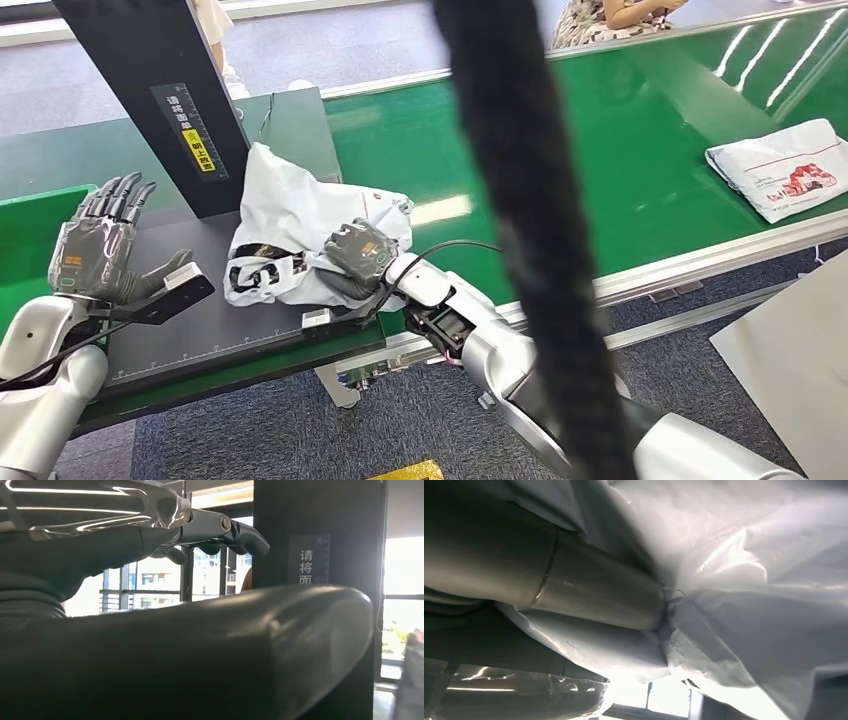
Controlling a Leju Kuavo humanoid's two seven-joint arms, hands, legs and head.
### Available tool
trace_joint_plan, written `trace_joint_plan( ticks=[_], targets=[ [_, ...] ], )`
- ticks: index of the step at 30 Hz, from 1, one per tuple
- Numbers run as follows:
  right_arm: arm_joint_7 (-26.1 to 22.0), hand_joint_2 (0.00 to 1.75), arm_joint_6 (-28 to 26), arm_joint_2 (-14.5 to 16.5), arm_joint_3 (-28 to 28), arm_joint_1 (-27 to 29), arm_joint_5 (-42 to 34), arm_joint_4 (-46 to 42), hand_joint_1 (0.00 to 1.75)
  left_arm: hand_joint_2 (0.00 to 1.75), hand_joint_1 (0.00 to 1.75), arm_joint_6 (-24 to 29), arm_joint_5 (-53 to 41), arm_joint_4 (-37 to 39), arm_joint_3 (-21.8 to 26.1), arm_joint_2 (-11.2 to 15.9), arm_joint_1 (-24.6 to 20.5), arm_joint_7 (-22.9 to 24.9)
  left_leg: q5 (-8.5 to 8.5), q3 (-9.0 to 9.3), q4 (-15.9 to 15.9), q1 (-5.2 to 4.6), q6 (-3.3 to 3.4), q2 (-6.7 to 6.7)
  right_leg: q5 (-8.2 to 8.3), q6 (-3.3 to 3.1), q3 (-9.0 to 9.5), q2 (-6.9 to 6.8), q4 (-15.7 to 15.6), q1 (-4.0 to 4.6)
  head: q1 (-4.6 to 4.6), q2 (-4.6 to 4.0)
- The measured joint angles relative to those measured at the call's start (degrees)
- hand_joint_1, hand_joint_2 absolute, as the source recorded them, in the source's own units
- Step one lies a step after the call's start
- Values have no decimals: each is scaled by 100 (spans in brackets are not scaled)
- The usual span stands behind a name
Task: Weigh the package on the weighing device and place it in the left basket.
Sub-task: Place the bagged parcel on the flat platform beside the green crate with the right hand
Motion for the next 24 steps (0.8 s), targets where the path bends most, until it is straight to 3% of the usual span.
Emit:
trace_joint_plan(
  ticks=[9, 18, 19, 22, 23, 24],
  targets=[
    [-194, 0, -1, 395, 1035, -50, -549, -418, 175, 0, 0, 111, -5, 63, 79, 30, 128, -10, 0, 0, 0, 0, 0, 0, 0, 0, 0, 0, 0, 1, 0, 0],
    [-202, 0, -2, 710, 1621, -147, -893, -476, 175, 0, 0, 128, -24, 73, 156, 39, 184, -12, 0, -1, 0, 1, 0, 0, -1, -1, 0, 0, 0, 1, 0, 0],
    [-204, 0, 1, 745, 1666, -159, -927, -462, 147, 0, 0, 134, -22, 76, 162, 41, 184, -16, 0, 0, 0, 1, 0, 0, -1, -1, 0, 0, 0, 1, 0, 0],
    [-206, 0, 31, 852, 1763, -200, -1022, -391, 17, 0, 0, 153, -12, 87, 187, 44, 184, -44, 0, 0, 0, 1, 0, -1, -1, -1, 0, 0, 0, 1, 0, 0],
    [-197, 0, 52, 885, 1785, -221, -1053, -349, 0, 0, 0, 161, -7, 92, 196, 45, 184, -59, 0, 0, 0, 1, 0, -1, -1, -1, -1, 0, 0, 1, -1, 0],
    [-184, 0, 76, 921, 1806, -246, -1093, -290, 0, 0, 0, 169, -2, 97, 202, 46, 184, -75, 0, 0, 0, 1, 0, 0, -1, -1, -1, 0, 0, 1, -1, 0]
  ],
)
